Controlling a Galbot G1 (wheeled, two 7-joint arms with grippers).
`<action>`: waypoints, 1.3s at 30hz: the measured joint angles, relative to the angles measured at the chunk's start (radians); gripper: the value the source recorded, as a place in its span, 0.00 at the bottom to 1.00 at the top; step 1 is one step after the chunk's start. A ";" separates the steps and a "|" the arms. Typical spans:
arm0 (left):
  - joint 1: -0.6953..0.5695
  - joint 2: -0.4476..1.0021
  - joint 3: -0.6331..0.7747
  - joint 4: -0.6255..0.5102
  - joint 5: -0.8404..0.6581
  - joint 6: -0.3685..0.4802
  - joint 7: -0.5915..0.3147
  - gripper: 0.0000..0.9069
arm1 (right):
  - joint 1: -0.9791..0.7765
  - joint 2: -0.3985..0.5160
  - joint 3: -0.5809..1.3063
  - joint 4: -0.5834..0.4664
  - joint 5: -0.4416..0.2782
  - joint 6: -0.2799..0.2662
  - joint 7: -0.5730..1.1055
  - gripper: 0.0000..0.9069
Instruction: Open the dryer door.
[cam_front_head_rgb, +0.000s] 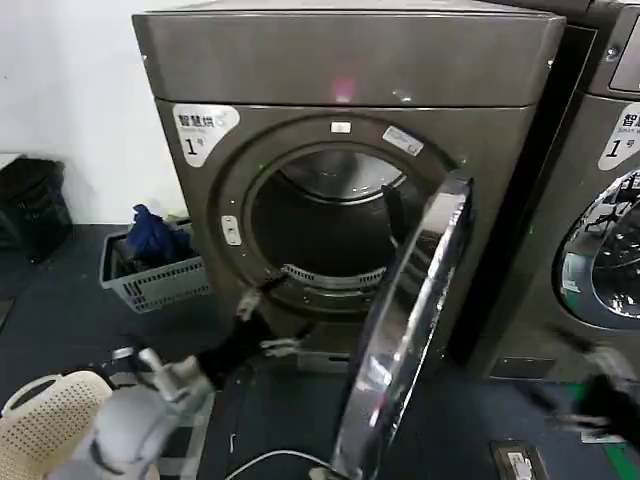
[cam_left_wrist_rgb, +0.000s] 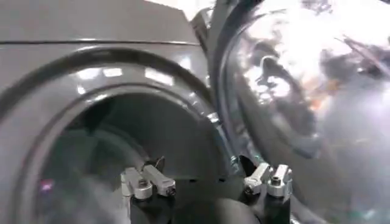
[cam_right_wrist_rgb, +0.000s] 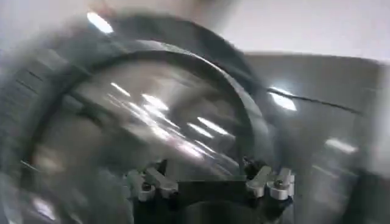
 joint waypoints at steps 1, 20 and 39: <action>-0.015 -0.004 0.024 0.008 -0.001 -0.004 0.001 1.00 | -0.007 0.027 0.038 -0.008 -0.041 -0.010 0.068 1.00; -0.259 -0.113 0.334 0.163 0.014 -0.009 0.001 1.00 | 0.058 0.197 0.556 -0.315 -0.348 -0.221 0.649 1.00; -0.510 -0.312 0.604 0.343 0.008 -0.007 0.006 1.00 | 0.032 0.249 0.701 -0.424 -0.390 -0.221 0.818 1.00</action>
